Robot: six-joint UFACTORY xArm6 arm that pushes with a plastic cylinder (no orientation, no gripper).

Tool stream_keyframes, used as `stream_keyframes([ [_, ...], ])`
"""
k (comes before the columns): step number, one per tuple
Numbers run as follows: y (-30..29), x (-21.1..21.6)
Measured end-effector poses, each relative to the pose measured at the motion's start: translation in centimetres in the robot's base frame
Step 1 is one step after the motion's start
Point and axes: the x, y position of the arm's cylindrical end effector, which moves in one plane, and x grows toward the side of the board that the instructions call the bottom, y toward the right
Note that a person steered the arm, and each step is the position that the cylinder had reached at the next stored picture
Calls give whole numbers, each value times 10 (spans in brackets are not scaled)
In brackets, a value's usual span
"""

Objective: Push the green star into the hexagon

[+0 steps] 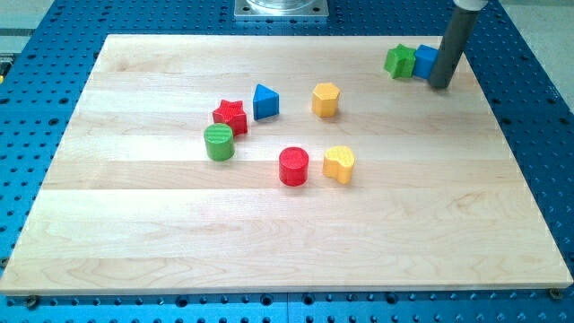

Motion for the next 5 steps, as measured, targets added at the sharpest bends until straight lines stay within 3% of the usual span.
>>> stream_keyframes([
  [1, -4, -37],
  [2, 22, -27],
  [3, 99, -59],
  [4, 87, -112],
  [5, 38, -115],
])
